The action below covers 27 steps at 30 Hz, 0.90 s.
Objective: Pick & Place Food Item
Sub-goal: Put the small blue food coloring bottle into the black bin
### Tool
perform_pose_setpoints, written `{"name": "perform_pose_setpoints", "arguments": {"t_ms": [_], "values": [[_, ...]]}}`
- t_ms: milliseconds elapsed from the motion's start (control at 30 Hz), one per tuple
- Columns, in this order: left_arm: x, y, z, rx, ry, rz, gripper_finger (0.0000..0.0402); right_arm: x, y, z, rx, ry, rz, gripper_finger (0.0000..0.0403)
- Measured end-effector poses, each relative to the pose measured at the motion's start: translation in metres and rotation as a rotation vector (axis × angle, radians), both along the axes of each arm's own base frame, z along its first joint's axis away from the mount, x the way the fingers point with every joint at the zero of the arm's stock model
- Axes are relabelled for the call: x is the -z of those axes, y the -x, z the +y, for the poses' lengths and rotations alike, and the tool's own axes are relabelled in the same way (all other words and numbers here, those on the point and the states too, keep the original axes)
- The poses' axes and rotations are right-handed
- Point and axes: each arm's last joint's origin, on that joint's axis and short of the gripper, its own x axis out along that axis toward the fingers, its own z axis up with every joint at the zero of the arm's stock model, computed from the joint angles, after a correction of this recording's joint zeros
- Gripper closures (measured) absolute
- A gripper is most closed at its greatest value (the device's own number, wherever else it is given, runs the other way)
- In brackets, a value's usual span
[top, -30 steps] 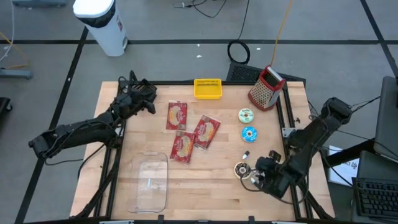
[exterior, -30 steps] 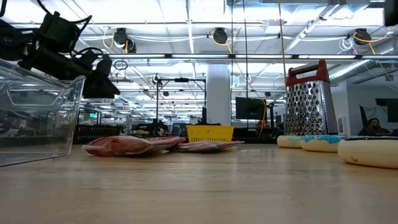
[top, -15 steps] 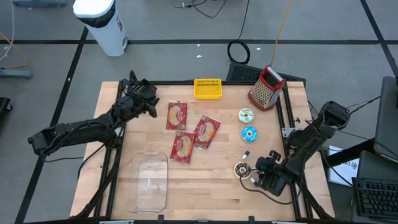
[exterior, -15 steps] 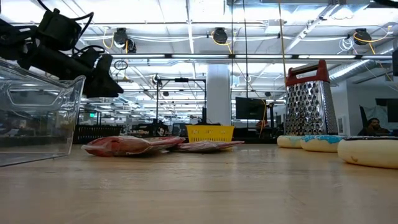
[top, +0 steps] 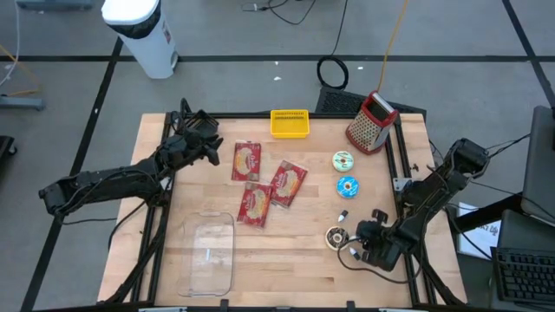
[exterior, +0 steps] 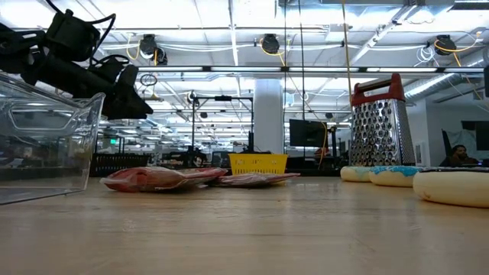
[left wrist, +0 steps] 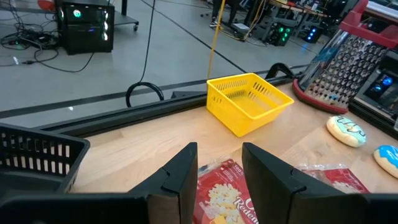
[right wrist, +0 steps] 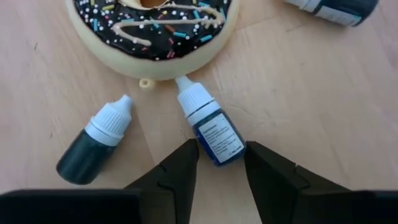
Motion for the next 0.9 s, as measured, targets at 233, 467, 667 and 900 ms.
{"name": "perform_pose_setpoints", "arguments": {"t_ms": [233, 467, 667, 900], "values": [[0.0, 0.0, 0.0, 0.0, 0.0, 0.002, 0.0277, 0.0, -0.001, 0.001, -0.045, 0.005, -0.02, 0.0278], [0.0, 0.0, 0.0, 0.0, 0.0, 0.002, 0.0277, -0.001, -0.002, 0.002, -0.065, 0.004, -0.031, 0.0302], [0.0, 0.0, 0.0, 0.0, 0.0, 0.001, 0.0277, -0.014, -0.001, 0.0, -0.066, -0.07, -0.068, 0.0341], [0.0, -0.001, 0.0, 0.011, 0.02, -0.022, 0.0277, -0.038, 0.001, -0.006, -0.054, -0.157, -0.171, 0.0332]]}}
